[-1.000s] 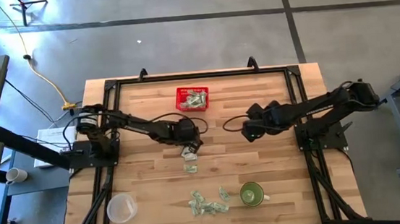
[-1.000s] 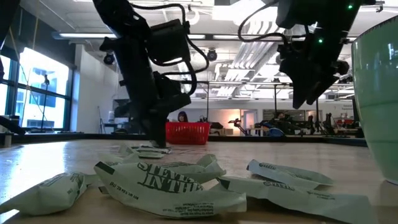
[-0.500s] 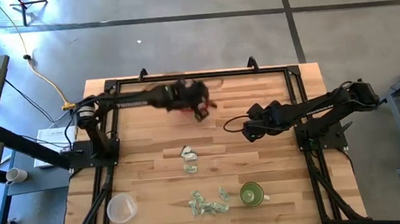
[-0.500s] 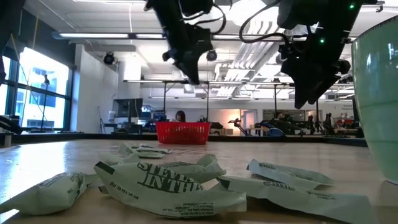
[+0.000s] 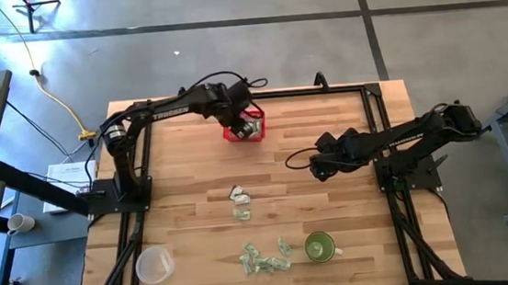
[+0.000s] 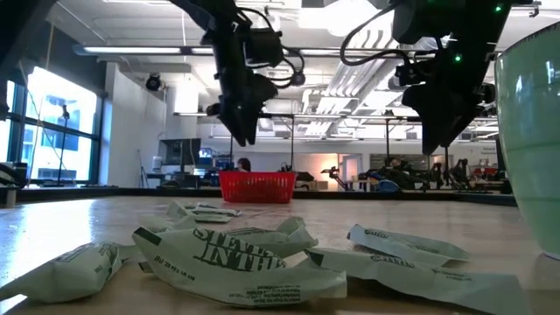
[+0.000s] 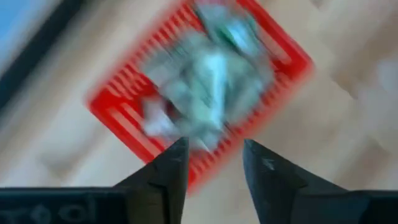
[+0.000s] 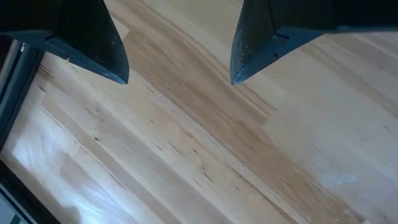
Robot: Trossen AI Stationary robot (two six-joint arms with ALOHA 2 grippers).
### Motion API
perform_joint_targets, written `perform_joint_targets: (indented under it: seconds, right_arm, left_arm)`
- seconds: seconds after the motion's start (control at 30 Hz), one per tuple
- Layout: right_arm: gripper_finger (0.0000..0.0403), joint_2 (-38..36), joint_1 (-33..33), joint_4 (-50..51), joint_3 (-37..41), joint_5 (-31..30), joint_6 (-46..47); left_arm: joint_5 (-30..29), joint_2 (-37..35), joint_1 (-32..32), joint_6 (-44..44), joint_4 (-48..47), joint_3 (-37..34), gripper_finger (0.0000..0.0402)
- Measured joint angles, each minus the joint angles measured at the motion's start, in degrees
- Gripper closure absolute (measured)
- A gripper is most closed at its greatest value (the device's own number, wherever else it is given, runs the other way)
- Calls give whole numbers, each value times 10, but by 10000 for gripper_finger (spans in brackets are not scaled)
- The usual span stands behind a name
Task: Pick and place items into bin
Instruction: Put the top green stevia packet into the red bin
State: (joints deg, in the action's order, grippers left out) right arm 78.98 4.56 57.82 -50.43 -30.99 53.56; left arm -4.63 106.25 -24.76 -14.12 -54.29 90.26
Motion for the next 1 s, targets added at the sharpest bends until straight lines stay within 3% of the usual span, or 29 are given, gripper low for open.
perform_joint_targets:
  seconds: [0.1,0.27,0.37,0.53,0.8,1.0]
  right_arm:
    - [133,0,0,0,0,12,-3]
    - [133,0,9,-8,0,44,-35]
    - [133,0,17,-10,0,42,-32]
    - [133,0,30,-22,0,29,-26]
    - [133,0,52,-24,0,29,-25]
    - [133,0,66,-24,0,29,-25]
  left_arm:
    - [57,-16,25,8,-43,0,208]
    - [120,-31,121,60,-118,1,216]
    - [87,-22,181,-27,-126,-7,220]
    - [48,-16,247,-220,-43,-62,216]
    - [44,-13,278,-471,67,-197,217]
    - [32,-13,278,-517,168,-239,211]
